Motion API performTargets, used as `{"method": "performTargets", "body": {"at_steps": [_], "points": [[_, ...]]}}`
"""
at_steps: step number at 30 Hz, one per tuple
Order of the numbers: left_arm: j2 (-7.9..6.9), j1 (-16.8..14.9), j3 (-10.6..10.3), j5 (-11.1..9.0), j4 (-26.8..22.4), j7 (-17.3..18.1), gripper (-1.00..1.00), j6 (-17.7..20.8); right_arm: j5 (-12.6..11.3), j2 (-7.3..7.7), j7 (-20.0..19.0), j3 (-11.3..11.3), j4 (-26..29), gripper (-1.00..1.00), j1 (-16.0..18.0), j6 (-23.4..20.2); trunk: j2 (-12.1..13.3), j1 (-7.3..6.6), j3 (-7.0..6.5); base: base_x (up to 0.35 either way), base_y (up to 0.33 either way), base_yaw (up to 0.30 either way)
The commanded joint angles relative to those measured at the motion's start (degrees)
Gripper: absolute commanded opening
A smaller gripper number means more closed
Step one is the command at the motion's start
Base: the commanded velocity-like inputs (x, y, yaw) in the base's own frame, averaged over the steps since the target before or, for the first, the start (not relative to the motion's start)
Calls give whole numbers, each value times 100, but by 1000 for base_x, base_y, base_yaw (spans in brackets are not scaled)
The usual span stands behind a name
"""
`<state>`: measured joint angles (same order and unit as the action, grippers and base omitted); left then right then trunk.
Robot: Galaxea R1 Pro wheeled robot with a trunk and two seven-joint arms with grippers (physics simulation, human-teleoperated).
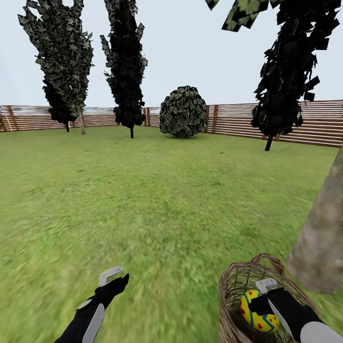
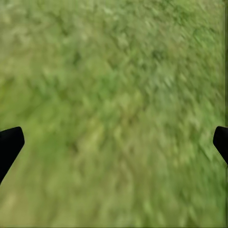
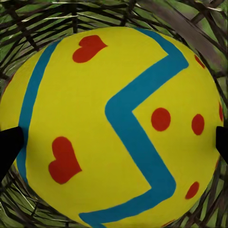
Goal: Take the three Easter eggs out of the wicker basket on the lawn in the garden, then place them on the lawn next to a single tree (choose any tree) so that all three eggs are next to the same tree and none are left in the basket.
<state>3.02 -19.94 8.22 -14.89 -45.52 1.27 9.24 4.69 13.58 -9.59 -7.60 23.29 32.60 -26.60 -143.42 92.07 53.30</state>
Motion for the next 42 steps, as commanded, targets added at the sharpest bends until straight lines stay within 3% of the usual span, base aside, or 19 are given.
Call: {"method": "performTargets", "body": {"at_steps": [1,15,42], "points": [[6,-1,21,-58,-10,13,100,42,50,4,-35,-13,12,-100,1,-29,-1,-4,-17,0,0,0],[5,-1,30,-58,-19,30,100,50,50,20,-35,-4,14,-100,1,-29,18,-40,-327,0,0,0],[14,-1,25,-58,41,35,100,51,50,13,-35,-4,15,-100,1,-29,1101,-633,-812,0,0,0]]}}
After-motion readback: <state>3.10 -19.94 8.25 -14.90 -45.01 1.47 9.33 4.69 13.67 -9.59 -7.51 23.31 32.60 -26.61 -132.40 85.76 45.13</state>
